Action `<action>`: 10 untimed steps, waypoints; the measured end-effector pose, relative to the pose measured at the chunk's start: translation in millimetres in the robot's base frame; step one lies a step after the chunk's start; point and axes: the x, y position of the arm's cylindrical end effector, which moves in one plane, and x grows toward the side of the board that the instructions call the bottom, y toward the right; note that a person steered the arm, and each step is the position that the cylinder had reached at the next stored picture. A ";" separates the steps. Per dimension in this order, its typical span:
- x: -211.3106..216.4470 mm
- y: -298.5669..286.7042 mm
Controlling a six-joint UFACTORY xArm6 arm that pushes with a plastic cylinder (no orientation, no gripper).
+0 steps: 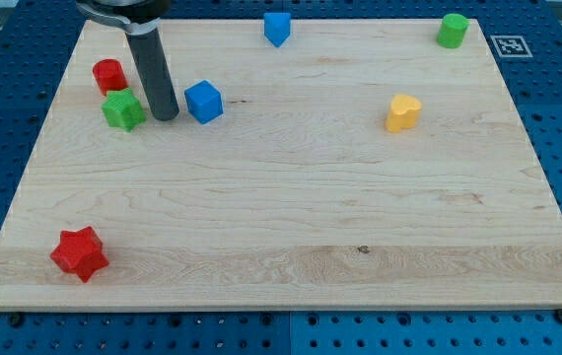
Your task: Move the blue cube to the bottom center
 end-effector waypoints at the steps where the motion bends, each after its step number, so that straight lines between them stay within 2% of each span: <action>1: -1.2 -4.0; 5: -4.2 -23.9; 7: -21.1 11.4; 10: -57.4 15.1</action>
